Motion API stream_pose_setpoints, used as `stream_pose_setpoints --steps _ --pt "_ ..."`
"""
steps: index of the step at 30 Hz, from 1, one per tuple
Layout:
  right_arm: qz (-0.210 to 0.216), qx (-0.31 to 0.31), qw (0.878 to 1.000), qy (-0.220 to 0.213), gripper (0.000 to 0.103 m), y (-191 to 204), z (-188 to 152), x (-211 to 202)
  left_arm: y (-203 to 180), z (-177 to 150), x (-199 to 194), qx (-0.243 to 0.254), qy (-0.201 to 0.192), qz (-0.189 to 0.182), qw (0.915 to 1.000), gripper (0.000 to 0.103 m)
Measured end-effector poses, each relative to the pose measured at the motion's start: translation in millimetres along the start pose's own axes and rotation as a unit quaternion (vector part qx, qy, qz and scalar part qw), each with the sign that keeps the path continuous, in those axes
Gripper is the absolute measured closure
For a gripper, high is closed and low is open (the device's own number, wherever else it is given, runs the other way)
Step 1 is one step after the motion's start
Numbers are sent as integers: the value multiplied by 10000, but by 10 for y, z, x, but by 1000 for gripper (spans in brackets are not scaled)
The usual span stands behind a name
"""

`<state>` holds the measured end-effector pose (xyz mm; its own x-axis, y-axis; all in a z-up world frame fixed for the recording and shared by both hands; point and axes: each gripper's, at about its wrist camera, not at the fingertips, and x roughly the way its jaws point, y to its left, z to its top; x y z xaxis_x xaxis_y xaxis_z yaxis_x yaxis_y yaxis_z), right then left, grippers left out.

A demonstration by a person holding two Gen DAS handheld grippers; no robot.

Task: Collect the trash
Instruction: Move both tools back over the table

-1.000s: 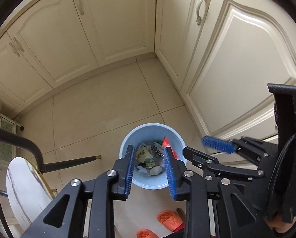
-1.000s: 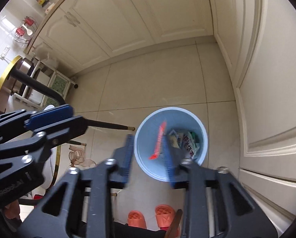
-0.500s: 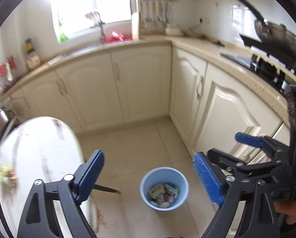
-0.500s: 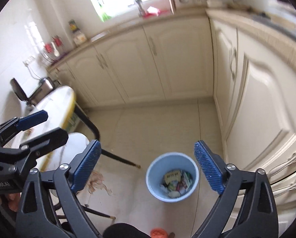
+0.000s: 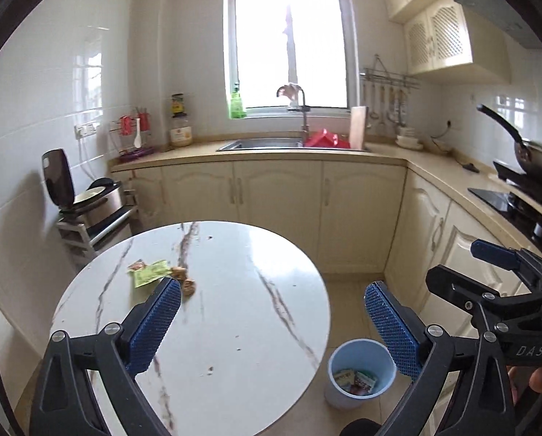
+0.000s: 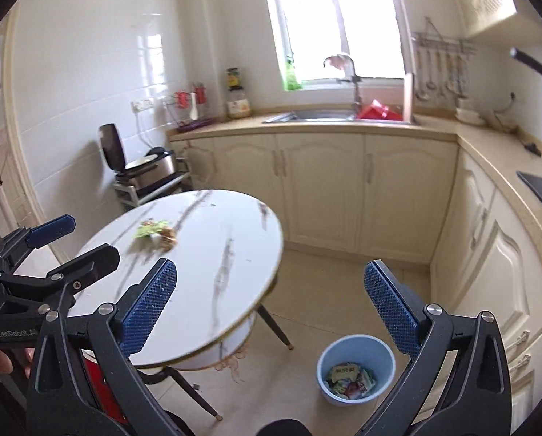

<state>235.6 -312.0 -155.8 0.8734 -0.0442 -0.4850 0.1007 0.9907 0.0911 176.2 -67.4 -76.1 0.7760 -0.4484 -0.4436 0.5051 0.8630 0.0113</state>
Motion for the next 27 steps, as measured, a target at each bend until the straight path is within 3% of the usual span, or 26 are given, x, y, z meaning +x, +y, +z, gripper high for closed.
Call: stream_pose_setpoints --steps 7,14,21,25,27 --pt "209 -453 9987 62 0 689 23 124 289 -423 -496 -339 -64 417 9985 3" --pt "224 -599 9977 211 0 933 1 369 613 -597 -697 -478 38 464 9978 3" --pt "248 -631 9965 486 0 971 -10 770 883 -605 -334 -587 359 149 9975 3" --pt "341 -603 9942 823 0 957 -12 1224 1291 -559 61 -905 706 -6 9934 3" --pt "345 -633 9917 1068 0 961 -8 1518 1468 -536 257 -975 907 93 9911 3"
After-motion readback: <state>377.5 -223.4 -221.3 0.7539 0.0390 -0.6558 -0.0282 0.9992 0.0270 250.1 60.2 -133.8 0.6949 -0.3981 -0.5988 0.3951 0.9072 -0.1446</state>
